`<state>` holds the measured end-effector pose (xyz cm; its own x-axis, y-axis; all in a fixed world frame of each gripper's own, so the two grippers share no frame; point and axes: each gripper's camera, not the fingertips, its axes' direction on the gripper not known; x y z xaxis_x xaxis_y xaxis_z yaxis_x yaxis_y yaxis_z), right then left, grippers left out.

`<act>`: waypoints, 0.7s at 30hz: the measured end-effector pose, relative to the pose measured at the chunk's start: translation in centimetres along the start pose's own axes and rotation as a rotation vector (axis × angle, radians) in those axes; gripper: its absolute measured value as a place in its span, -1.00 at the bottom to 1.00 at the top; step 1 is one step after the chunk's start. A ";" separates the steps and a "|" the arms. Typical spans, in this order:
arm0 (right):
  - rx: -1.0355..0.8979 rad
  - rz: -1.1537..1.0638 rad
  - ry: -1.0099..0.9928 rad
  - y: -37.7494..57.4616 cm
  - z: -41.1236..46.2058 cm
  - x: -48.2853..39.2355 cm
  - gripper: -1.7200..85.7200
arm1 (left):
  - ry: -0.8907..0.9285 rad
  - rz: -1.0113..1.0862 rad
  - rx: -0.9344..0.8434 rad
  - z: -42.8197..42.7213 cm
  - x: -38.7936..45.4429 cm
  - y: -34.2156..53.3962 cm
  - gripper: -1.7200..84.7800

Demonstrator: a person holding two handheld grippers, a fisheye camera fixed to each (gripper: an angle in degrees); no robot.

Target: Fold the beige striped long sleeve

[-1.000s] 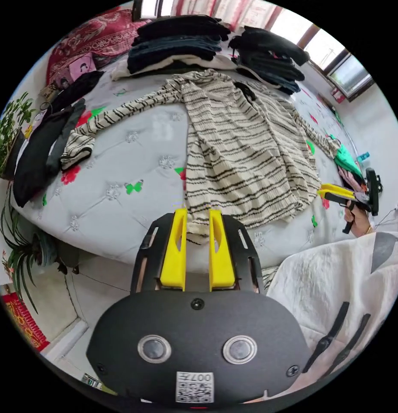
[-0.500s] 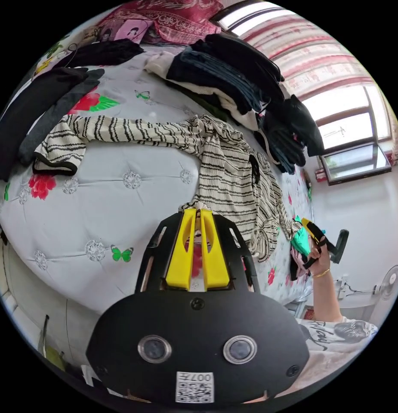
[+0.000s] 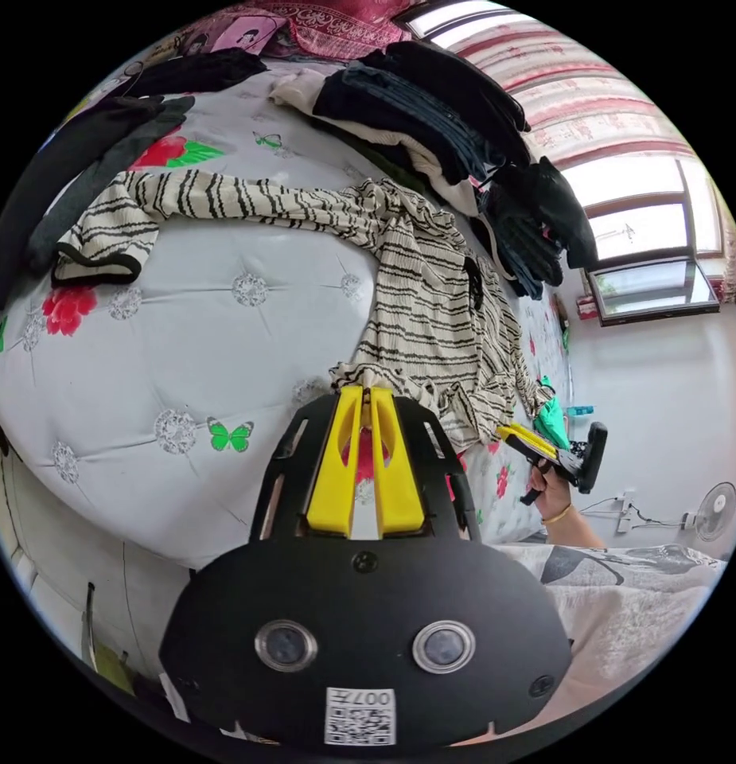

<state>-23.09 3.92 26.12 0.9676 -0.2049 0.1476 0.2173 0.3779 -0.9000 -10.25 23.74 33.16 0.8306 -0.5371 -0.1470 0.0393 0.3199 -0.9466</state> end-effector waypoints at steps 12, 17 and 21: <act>0.249 0.032 -0.258 10.8 -17.4 5.6 -0.96 | 0.045 0.056 0.037 -10.0 2.3 10.0 -0.98; 0.170 0.139 -0.164 16.7 -16.2 7.2 -0.93 | 0.015 0.002 -0.040 -6.9 1.6 14.9 -0.96; 0.066 0.203 -0.114 18.1 -11.3 7.4 -0.88 | -0.114 -0.110 -0.091 -4.3 0.7 17.2 -0.88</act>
<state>-13.42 -1.02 6.32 0.9997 -0.0169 0.0156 0.0216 0.4600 -0.8876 -11.38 25.56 15.54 0.8817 -0.4717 -0.0126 0.0873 0.1894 -0.9780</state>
